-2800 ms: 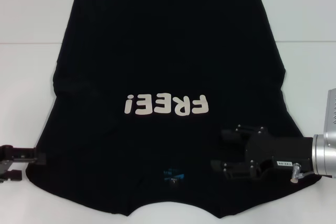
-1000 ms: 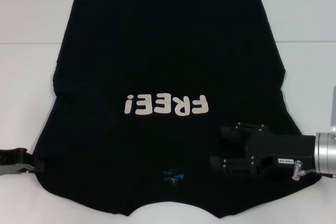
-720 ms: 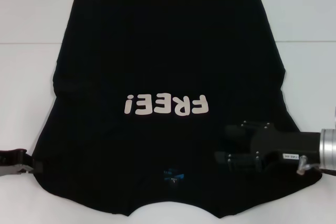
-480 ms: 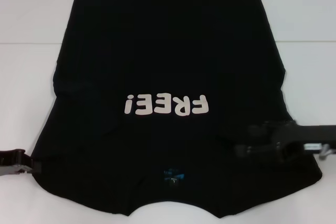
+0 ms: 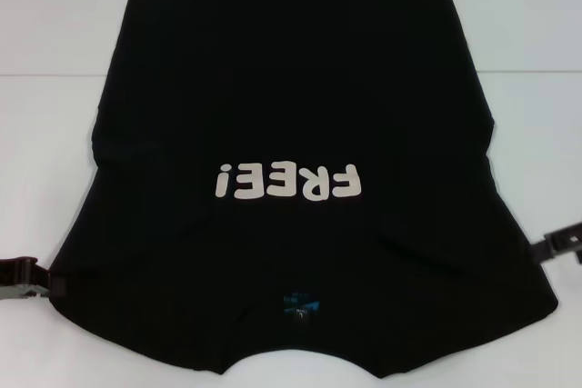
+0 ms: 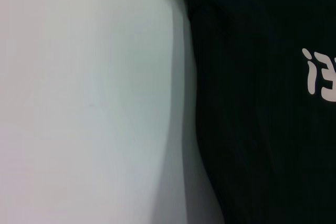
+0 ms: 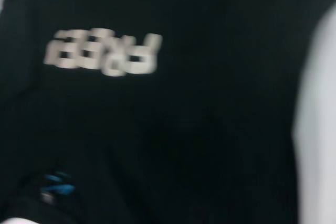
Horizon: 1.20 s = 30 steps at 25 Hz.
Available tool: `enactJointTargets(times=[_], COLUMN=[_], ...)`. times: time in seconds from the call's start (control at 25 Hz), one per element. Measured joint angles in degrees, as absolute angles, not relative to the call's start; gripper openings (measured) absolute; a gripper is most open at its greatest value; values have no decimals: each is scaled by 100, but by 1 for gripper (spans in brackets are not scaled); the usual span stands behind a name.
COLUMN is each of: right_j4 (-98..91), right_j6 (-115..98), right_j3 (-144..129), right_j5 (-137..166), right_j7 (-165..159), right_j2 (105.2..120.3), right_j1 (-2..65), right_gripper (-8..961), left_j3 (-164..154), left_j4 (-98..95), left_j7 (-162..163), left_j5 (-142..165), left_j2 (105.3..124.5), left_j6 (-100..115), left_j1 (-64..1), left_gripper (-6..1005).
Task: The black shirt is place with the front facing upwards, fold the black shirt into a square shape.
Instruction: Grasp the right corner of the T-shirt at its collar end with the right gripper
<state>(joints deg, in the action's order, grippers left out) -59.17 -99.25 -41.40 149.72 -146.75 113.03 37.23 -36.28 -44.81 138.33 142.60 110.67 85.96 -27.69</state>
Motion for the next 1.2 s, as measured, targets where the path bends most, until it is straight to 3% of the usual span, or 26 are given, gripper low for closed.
enactJointTargets(times=[0.2,0.52,0.76,1.2], right_j4=[-5589,-5010,-4984,-4871], right_j6=[-9637,-9150,-9093,-8991], right_j3=[-4189,-4284,-4417,-4500], right_j5=[15714,15769,15771,15790], right_j7=[-14826,-14713,-14643,-14646], right_j2=[11390,11408,11536,11583], right_j1=[3904,3938,3988,4013], right_gripper=[866,849,835,811], left_j3=[-3630,-3630,-3630,-3630], left_j4=[-4483,-4472,-4468,-4451], left_j7=[13819,13816,13816,13816], left_j5=[14261,14265,14265,14265], left_j2=[11065,11065,11069,11074], left_j6=[8588,8574,8569,8547], left_j1=[-2789,-2824,-2844,-2848], left_gripper=[20,24,27,32])
